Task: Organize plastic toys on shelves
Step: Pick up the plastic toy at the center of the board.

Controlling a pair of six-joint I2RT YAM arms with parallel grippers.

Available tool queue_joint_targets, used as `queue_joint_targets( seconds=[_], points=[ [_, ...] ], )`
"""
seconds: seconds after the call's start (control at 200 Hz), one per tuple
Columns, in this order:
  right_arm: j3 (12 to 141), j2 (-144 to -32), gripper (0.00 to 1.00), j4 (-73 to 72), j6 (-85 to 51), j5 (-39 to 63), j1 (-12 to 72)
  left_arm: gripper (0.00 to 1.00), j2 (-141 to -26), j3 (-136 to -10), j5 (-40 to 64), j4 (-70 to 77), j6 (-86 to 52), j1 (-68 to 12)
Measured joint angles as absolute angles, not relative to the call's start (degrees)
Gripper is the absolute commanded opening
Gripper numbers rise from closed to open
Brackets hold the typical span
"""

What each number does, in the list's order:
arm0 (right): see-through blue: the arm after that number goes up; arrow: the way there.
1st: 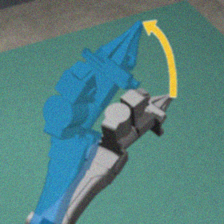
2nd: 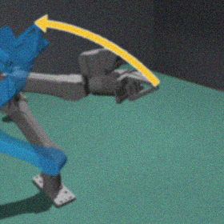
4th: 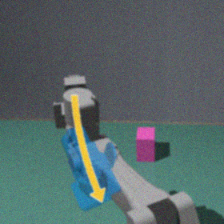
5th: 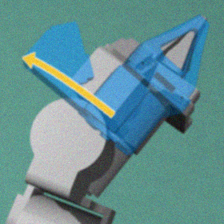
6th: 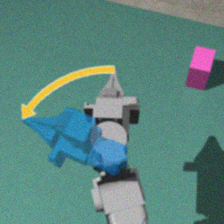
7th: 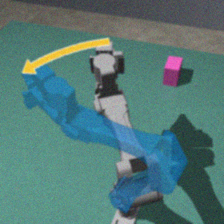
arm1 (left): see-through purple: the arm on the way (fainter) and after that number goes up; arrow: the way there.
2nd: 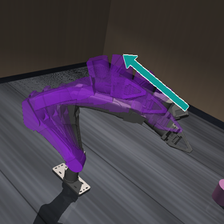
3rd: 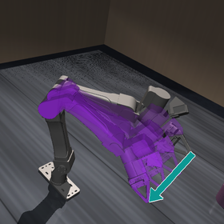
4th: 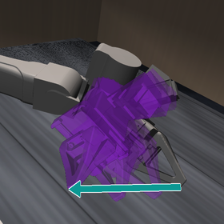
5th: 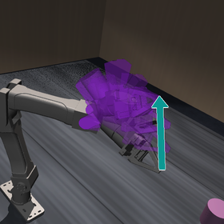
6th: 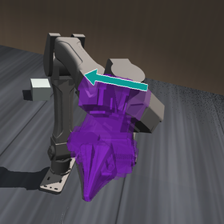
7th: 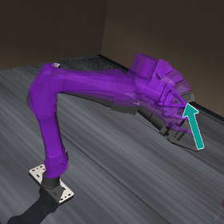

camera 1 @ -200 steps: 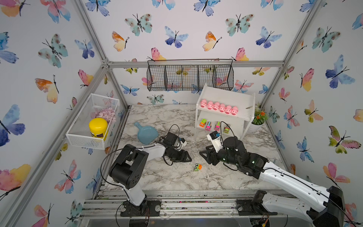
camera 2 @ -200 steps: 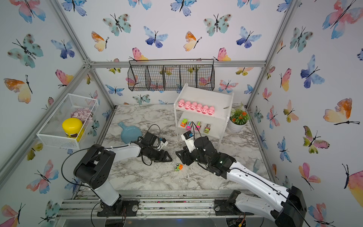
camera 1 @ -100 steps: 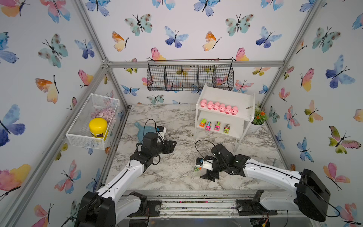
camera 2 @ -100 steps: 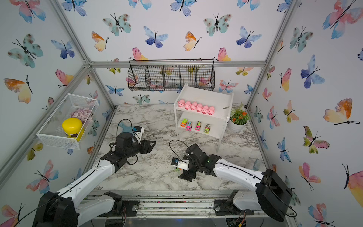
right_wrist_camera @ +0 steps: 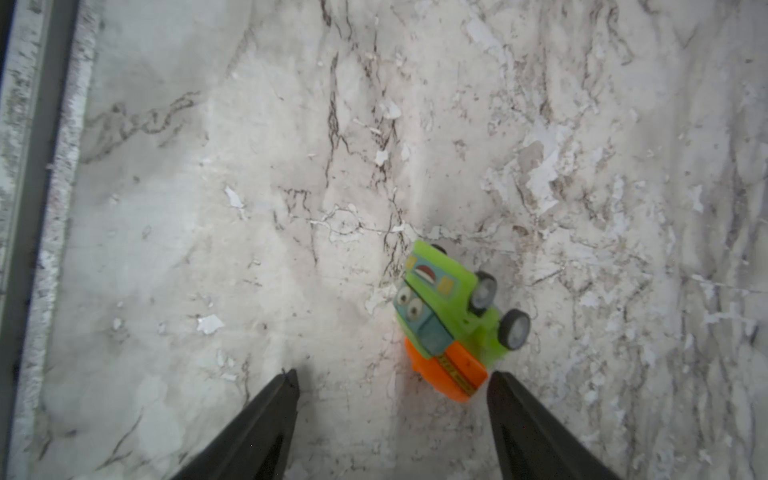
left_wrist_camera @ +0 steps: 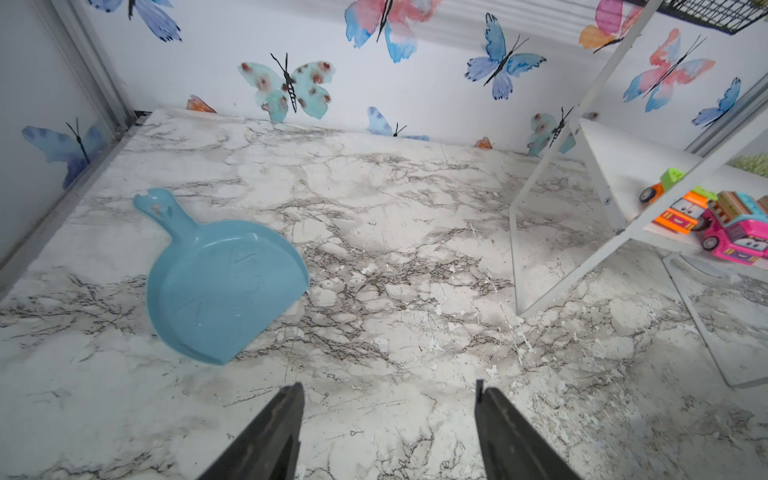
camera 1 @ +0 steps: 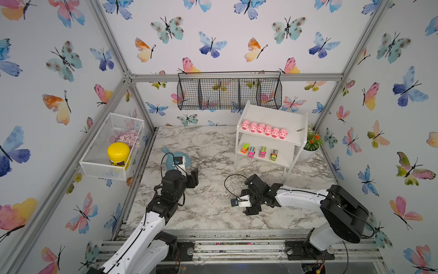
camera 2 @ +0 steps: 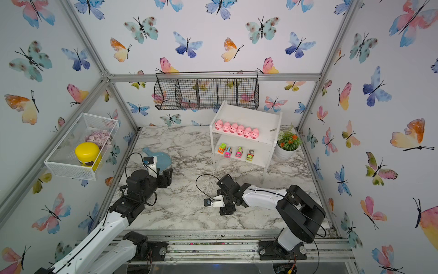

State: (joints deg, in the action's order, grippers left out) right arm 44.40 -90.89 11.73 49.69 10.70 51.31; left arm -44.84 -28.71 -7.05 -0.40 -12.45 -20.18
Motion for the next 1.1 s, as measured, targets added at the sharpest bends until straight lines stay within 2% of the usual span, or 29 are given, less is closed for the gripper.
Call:
queue_joint_targets(
  seconds=[0.145,0.2,0.25,0.4,0.486,0.821,1.096],
  points=[
    [45.4,-92.7,0.57,11.0,49.2,10.8,51.2,0.71,-42.8,-28.3,-8.3,-0.4,-12.4,-20.2],
    [46.2,-93.6,0.54,10.6,48.6,11.1,51.2,0.71,-42.8,-28.3,-8.4,-0.4,-12.2,-20.2],
    [46.8,-94.4,0.56,10.2,48.1,11.6,51.2,0.71,-42.8,-28.3,-8.4,-0.5,-12.2,-20.2],
    [46.9,-94.9,0.72,8.4,47.9,12.6,51.1,0.71,-42.5,-28.3,-8.3,-0.7,-12.0,-20.2],
    [46.8,-94.9,0.75,7.6,49.5,13.3,51.1,0.71,-42.0,-28.3,-8.3,-0.7,-11.8,-20.2],
    [55.6,-102.5,0.64,14.7,58.4,21.4,51.0,0.72,-40.1,-28.3,-8.7,-1.3,-11.0,-20.2],
    [52.5,-100.0,0.64,16.3,59.6,22.8,49.6,0.75,-38.1,-28.3,-9.4,-1.7,-10.4,-20.2]
  ],
)
